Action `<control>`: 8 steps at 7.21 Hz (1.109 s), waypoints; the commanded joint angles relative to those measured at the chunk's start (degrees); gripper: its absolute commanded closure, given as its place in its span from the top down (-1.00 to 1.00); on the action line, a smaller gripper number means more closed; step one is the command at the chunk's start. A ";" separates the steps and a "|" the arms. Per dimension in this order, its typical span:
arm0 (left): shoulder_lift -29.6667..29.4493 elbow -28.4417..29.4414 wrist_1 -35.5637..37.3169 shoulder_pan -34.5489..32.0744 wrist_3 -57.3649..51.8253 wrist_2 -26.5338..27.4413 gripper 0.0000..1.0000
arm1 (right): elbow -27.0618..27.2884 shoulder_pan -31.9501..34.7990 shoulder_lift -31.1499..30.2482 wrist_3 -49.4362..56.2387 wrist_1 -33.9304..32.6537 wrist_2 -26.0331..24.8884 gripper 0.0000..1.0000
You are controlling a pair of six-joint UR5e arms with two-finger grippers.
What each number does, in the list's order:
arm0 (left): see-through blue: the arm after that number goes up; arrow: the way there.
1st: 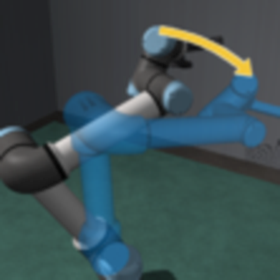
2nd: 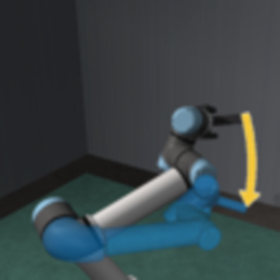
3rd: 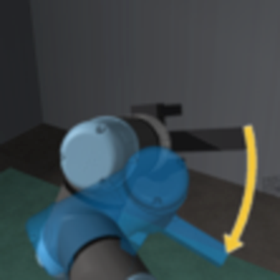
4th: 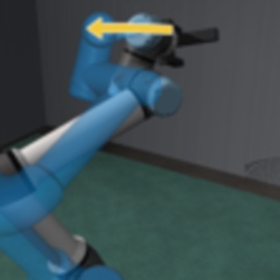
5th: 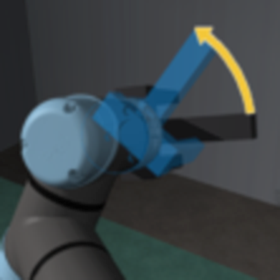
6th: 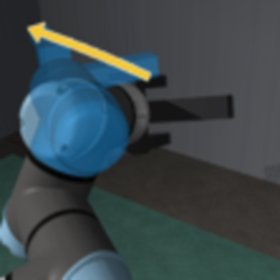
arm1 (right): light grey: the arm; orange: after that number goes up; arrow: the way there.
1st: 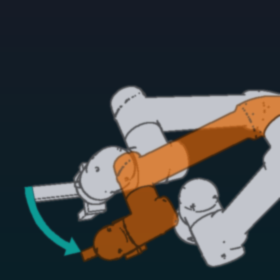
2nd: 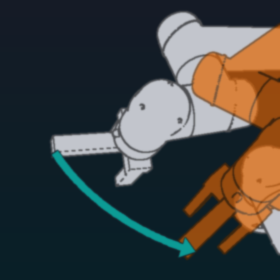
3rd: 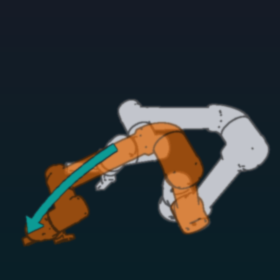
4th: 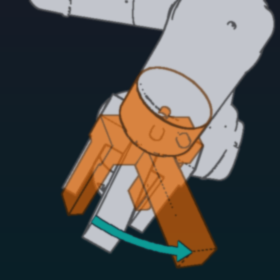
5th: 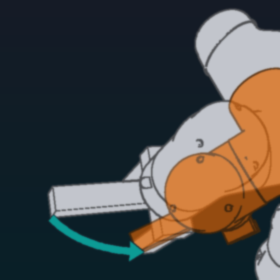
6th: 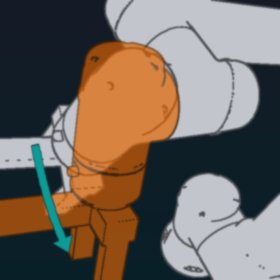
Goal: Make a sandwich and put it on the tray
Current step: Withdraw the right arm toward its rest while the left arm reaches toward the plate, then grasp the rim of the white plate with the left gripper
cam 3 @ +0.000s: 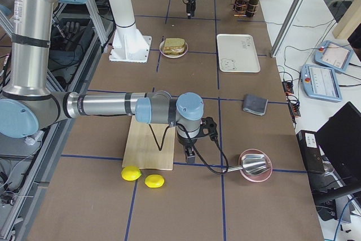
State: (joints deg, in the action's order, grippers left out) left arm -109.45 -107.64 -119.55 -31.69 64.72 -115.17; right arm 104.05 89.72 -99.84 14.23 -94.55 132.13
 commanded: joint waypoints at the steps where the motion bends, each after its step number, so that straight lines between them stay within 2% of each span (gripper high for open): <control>1: -1.20 2.59 -0.16 7.15 5.65 7.48 0.48 | 0.01 0.02 -0.09 0.00 -0.02 -0.03 1.00; 2: -2.86 4.52 -0.16 8.48 7.07 8.55 0.09 | 0.10 0.02 -0.09 0.00 -0.02 0.06 1.00; 5: -3.14 6.21 -0.25 10.15 9.62 9.08 -0.09 | -0.08 0.02 -0.09 0.00 -0.02 -0.03 1.00; 8: -4.28 7.88 -0.25 10.77 11.65 9.08 -0.39 | -0.08 0.02 0.00 0.00 -0.02 -0.03 1.00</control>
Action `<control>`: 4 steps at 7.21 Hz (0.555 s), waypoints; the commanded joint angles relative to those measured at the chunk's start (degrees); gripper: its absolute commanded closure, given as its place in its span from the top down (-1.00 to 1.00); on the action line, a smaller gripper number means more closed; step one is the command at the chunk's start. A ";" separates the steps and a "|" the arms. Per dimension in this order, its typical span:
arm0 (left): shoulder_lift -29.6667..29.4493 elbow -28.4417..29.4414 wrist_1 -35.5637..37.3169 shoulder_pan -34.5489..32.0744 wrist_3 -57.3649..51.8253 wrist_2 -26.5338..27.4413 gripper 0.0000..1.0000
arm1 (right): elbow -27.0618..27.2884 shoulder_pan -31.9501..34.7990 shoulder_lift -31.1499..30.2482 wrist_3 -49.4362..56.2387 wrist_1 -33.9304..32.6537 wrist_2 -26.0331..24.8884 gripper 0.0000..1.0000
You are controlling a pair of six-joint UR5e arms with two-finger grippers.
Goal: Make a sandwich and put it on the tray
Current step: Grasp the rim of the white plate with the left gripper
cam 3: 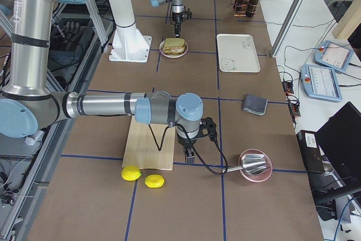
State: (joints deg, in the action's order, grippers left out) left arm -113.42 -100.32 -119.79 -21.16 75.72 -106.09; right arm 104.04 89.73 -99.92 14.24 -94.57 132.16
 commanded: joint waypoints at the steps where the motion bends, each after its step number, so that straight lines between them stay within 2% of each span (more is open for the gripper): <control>1: -0.40 0.65 -0.09 0.24 0.74 0.01 -0.47 | -0.06 0.00 0.08 -0.09 0.09 -0.06 1.00; 2: -0.75 1.35 -0.09 0.24 0.75 0.01 -0.58 | -0.23 0.00 0.08 -0.09 0.00 -0.15 1.00; 3: -0.75 1.27 -0.09 0.24 0.75 0.01 -0.87 | -0.24 0.00 0.08 -0.09 0.09 -0.06 1.00; 4: -0.75 1.09 -0.18 0.24 0.66 0.01 -1.00 | -0.24 0.00 0.08 -0.09 0.00 -0.06 1.00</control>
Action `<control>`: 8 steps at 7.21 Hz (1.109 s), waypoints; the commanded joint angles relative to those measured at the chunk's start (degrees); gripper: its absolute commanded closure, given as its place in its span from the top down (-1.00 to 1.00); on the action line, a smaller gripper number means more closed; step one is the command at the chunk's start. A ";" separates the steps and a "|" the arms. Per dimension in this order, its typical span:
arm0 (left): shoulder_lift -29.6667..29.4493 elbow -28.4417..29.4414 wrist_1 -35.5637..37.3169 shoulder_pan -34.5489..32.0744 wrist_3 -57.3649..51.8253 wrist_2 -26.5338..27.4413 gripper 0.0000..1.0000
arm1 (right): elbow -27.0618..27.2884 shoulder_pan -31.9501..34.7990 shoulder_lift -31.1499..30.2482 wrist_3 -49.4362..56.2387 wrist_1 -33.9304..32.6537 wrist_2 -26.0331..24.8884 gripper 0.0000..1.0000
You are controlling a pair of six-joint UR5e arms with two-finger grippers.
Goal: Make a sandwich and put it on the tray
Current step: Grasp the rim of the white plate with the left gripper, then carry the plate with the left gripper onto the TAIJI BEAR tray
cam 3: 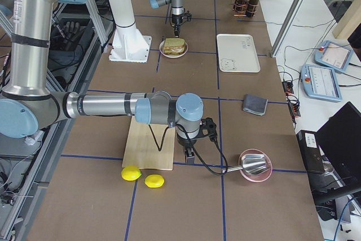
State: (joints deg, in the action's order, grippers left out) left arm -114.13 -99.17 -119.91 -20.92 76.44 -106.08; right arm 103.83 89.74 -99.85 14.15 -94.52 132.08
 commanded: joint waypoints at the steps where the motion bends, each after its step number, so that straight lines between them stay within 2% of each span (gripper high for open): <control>1: -0.04 -0.67 -1.10 -0.08 -0.06 -0.09 -1.00 | -0.20 0.00 0.00 -0.09 -0.05 -0.07 1.00; 3: 0.05 -1.11 -2.42 -1.22 0.03 -0.44 -1.00 | -0.29 0.00 0.00 0.00 -0.05 -0.24 1.00; 4: -0.22 -1.20 -2.61 -4.62 -0.15 -0.70 -1.00 | -0.29 0.00 -0.09 -0.09 -0.05 -0.33 1.00; 6: -0.48 -0.42 -2.43 -12.87 -0.59 -7.78 -1.00 | -1.17 -0.09 0.17 -0.88 -0.05 -0.59 1.00; 8: -4.15 4.56 -2.17 -17.65 -1.20 -8.88 -1.00 | -1.26 -0.09 0.09 -0.71 0.04 -0.59 1.00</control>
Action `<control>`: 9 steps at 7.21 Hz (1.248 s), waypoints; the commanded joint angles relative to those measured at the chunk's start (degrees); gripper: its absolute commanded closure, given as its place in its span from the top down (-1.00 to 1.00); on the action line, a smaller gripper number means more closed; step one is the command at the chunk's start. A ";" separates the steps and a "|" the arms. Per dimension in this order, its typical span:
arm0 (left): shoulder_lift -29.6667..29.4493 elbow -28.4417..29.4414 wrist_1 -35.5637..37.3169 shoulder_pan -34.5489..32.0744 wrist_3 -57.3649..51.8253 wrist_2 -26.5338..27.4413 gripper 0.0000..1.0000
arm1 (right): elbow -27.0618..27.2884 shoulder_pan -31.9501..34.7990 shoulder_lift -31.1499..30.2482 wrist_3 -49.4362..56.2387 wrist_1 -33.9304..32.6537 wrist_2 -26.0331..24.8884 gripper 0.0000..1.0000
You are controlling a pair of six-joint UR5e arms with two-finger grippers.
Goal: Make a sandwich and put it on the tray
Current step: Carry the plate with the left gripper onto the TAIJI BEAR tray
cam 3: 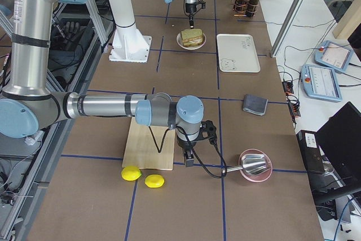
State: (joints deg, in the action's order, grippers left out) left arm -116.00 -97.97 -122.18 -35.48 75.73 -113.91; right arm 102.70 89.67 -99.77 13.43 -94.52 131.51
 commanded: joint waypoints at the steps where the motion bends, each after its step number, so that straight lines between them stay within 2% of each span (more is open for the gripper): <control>1: -5.69 8.36 0.01 -5.36 -2.58 -1.14 -1.00 | -0.21 -0.02 0.01 0.10 0.03 -0.02 1.00; 3: -15.17 21.53 -0.07 -10.55 -5.48 -5.95 -1.00 | -0.04 0.07 0.01 -0.07 0.03 -0.02 1.00; 5: -25.11 35.16 -0.51 -12.24 -6.56 -6.50 -1.00 | -0.13 0.07 0.01 0.10 0.03 -0.02 1.00; 6: -30.72 43.66 -1.91 -12.50 -6.99 -6.67 -1.00 | -0.13 0.07 0.01 0.10 0.03 -0.02 1.00; 8: -36.55 56.96 -9.19 -12.51 -7.35 -6.59 -0.98 | -0.13 0.07 0.01 0.10 0.03 -0.02 1.00; 9: -37.36 60.41 -12.09 -12.42 -7.52 -6.24 -0.68 | -0.13 0.07 0.01 0.02 0.03 -0.02 1.00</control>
State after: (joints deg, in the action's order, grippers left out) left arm -151.31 -43.25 -130.66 -47.95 68.46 -120.44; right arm 102.57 89.74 -99.76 13.52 -94.48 131.48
